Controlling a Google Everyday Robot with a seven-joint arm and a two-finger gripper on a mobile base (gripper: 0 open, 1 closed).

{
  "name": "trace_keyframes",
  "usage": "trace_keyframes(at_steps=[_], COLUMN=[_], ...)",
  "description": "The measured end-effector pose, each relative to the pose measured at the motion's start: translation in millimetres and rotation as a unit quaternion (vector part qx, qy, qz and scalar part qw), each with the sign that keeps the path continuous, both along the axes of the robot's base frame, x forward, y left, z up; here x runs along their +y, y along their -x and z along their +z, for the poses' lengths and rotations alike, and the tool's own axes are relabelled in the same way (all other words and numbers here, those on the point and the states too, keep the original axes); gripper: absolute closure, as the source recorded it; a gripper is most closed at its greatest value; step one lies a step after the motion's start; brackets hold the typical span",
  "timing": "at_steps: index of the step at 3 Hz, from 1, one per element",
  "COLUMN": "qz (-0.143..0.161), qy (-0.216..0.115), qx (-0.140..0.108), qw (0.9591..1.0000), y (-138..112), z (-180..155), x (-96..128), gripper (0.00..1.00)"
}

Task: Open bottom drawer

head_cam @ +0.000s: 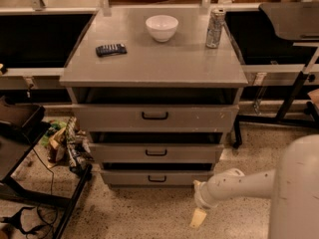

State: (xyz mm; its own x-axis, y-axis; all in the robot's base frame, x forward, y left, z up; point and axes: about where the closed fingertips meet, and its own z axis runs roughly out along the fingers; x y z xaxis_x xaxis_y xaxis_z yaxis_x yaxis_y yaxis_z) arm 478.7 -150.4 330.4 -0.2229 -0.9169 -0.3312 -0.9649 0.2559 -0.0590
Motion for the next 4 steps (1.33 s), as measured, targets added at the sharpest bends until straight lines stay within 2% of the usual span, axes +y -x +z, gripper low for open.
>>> trace_keyframes(at_steps=[1,3,4], qz=[0.019,0.044,0.059], qy=[0.011,-0.015,-0.009], qx=[-0.018,-0.040,-0.044], qw=[0.9996,0.9981,0.9973], y=[-24.0,-64.5,-93.3], z=[-27.6,-83.9,-105.0], x=[-0.8,-6.6,-9.8], gripper=[0.00,0.00,0.00])
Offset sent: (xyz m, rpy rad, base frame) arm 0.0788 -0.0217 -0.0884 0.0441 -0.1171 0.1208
